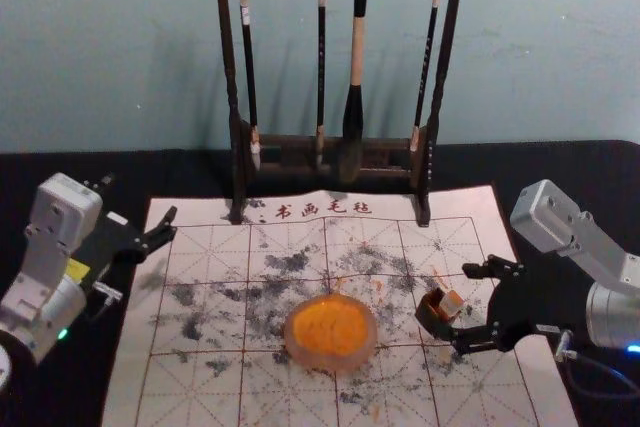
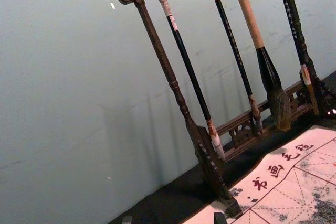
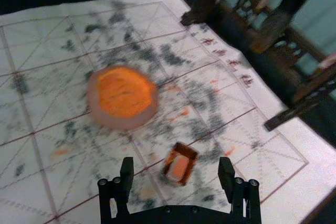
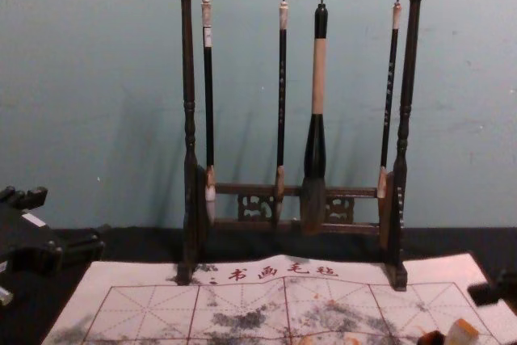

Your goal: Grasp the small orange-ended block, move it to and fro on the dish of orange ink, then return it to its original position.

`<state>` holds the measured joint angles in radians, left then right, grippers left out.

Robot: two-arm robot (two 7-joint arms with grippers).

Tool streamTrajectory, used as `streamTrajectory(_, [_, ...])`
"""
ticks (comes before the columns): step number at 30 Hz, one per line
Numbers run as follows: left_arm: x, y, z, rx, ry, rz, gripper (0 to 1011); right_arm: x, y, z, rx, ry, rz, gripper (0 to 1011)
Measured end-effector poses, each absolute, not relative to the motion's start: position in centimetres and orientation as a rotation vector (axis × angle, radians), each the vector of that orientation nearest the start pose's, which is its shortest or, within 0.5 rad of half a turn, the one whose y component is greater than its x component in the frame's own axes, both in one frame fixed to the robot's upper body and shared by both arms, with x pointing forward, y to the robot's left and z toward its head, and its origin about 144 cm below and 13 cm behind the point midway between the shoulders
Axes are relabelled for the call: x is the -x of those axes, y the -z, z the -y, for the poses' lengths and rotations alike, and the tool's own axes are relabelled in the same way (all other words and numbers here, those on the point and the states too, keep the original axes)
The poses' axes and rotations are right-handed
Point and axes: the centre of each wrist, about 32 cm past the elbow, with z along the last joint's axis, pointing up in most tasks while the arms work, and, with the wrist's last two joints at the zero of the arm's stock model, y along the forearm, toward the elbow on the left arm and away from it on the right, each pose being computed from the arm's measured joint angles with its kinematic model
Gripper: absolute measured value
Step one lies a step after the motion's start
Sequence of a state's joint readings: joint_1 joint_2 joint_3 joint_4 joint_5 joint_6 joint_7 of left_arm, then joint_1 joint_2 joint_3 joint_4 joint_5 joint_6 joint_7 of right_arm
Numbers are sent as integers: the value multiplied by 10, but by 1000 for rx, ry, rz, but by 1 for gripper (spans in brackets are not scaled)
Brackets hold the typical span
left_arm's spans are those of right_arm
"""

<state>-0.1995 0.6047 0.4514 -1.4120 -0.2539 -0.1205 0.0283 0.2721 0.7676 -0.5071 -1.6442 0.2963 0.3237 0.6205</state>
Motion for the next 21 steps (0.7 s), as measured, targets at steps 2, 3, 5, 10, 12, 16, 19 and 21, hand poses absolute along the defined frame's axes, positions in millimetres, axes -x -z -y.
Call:
streamTrajectory(2, [-489, -1140, -310, -304, -1248, 285, 1001, -489, -1218, 306, 599, 613, 55, 1000])
streamTrajectory(3, [-489, -1140, -310, -304, -1248, 285, 1001, -488, -1218, 305, 584, 626, 63, 1000])
streamTrajectory(5, [-489, -1140, -310, -304, -1248, 285, 1001, -486, -1219, 305, 529, 663, 83, 1000])
streamTrajectory(10, [-489, -1140, -310, -305, -1248, 285, 1001, -480, -1220, 302, 395, 745, 118, 1000])
streamTrajectory(12, [-489, -1140, -310, -304, -1248, 285, 1001, -476, -1216, 300, 324, 813, 150, 1000])
streamTrajectory(16, [-489, -1140, -310, -304, -1248, 285, 1001, -469, -1204, 293, 235, 980, 219, 1000])
streamTrajectory(19, [-489, -1140, -310, -304, -1248, 285, 1001, -464, -1189, 289, 217, 1123, 259, 1000])
streamTrajectory(21, [-489, -1140, -310, -304, -1248, 285, 1001, -461, -1176, 287, 223, 1222, 288, 1000])
